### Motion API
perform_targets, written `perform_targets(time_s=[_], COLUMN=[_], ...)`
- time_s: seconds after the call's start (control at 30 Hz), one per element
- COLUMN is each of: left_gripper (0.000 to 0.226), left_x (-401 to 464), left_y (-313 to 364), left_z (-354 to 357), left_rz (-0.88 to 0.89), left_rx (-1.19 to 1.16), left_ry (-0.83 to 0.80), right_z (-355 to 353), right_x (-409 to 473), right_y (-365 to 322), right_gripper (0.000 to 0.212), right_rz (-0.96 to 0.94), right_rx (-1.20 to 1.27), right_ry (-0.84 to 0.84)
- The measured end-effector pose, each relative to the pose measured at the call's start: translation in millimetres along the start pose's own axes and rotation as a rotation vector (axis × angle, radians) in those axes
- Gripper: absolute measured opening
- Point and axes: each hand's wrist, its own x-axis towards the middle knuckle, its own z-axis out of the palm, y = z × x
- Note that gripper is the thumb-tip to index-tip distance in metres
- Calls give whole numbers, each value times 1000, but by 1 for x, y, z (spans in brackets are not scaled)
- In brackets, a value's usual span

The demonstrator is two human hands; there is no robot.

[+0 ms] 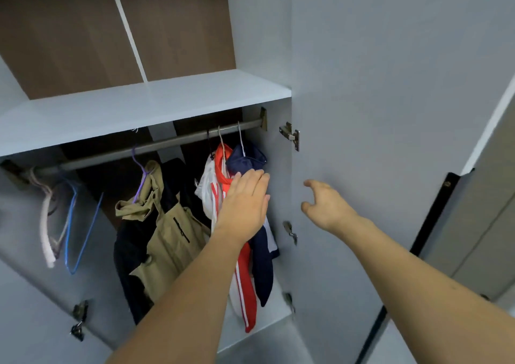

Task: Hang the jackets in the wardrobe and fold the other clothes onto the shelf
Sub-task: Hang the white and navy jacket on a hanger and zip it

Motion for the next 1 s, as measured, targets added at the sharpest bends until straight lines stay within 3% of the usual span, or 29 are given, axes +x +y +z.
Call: perform_targets(time_s=[0.37,0.5,0.57,0.73,1.0], left_gripper=[46,47,46,47,47], left_x=[-82,-112,-124,-117,-102], left_y=[89,147,190,348,572], left_z=[-8,-1,8,9,-3], left_rz=[203,500,640,730,944], left_rx=[-198,-205,-240,-387,-542], left_ry=[-11,-39,-49,-98,-86], right_z=[33,13,-9,-75,-142], right_x=[-156,-219,-261,-382,-512], right_y=[55,104,143,244,350], right_gripper=[58,49,47,56,56], right_rz=[199,305,399,657,830], right_rx=[84,131,128,98,176], right_ry=[-18,-71,-83,122,357])
